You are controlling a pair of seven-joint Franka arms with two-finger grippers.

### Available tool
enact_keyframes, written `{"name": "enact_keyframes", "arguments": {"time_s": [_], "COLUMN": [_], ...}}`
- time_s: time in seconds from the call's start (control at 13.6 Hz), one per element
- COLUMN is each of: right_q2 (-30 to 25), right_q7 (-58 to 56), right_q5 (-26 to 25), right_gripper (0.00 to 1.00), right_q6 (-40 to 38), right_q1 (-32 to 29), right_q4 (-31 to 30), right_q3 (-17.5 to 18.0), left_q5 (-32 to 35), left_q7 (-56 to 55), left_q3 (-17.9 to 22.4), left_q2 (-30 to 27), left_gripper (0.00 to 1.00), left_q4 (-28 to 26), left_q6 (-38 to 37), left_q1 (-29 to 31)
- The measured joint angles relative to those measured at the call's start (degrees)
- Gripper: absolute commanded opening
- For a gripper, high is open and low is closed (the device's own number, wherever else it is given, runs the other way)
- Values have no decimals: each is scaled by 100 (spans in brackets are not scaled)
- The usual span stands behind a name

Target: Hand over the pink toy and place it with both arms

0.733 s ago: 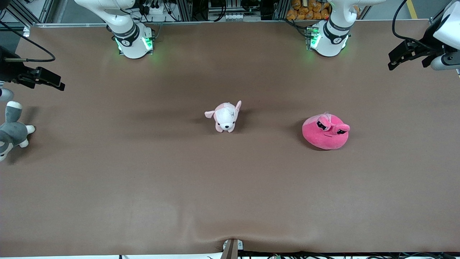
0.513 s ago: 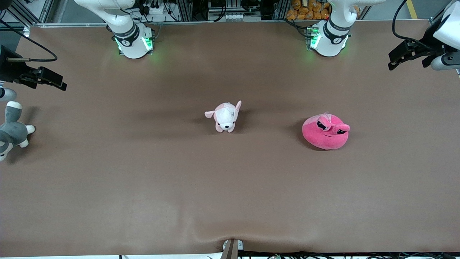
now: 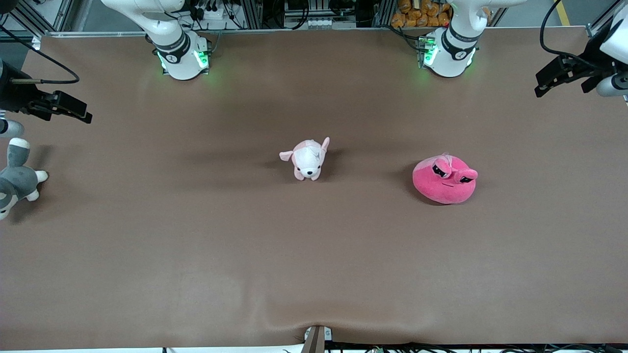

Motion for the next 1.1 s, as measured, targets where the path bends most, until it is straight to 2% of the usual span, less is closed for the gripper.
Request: {"name": "enact_keyframes", "arguments": {"time_s": [0.29, 1.1], "right_q2": [0, 14], "right_q7": [7, 10], "right_q5": [0, 0], "right_gripper": [100, 100], "right_q6": [14, 7], "right_q1": [25, 9], "right_q4": [24, 25], "right_q3": [-24, -85], "left_q5": [0, 0], "left_q7": [0, -230], "left_q3": [1, 7], "left_q2": [196, 254], "left_gripper": [100, 100], "left_q4": [77, 34], "left_q6": [-101, -206], "left_q1": [1, 82]}}
